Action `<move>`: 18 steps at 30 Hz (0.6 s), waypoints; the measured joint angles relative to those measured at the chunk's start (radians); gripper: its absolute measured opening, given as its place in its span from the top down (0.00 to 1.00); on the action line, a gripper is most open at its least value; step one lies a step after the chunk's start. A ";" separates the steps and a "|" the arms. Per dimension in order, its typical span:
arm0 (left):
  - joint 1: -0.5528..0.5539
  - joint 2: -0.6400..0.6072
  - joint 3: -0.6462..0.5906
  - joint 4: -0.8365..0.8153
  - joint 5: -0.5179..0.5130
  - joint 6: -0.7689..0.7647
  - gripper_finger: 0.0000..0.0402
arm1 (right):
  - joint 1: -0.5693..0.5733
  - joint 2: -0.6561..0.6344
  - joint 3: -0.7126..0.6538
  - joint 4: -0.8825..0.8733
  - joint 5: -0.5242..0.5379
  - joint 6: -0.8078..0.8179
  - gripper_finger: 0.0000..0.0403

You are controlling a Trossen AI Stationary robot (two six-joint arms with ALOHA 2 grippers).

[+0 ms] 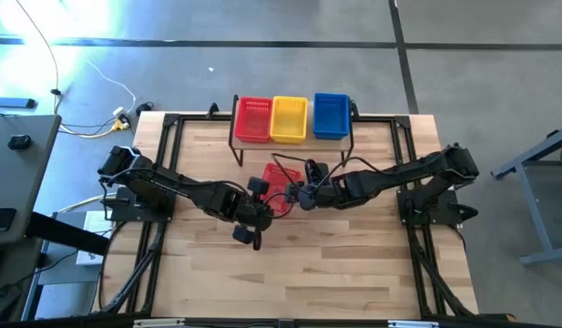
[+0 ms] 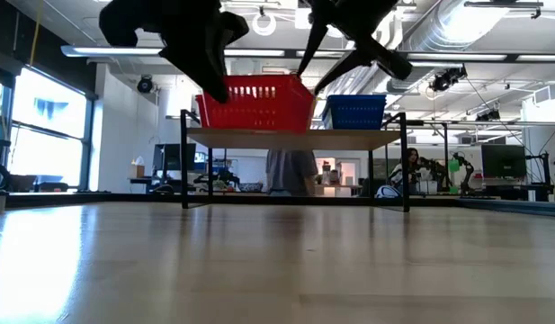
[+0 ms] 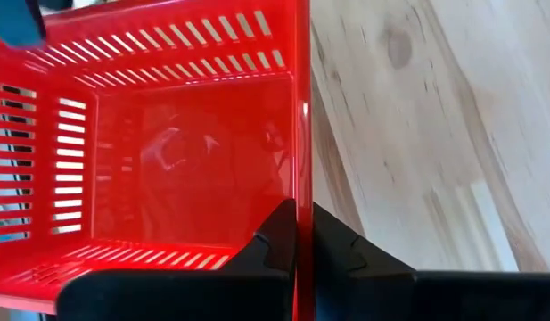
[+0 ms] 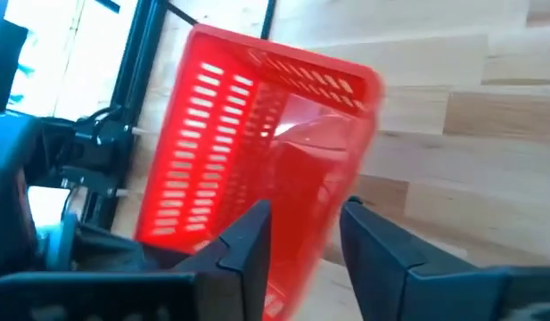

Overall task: Stack baskets on shelf by color
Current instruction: Stack the red bin on the stacked red bins on the shelf

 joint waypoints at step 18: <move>0.092 -0.206 -0.001 -0.050 0.046 0.019 1.00 | 0.001 -0.214 0.001 -0.001 0.101 -0.254 0.66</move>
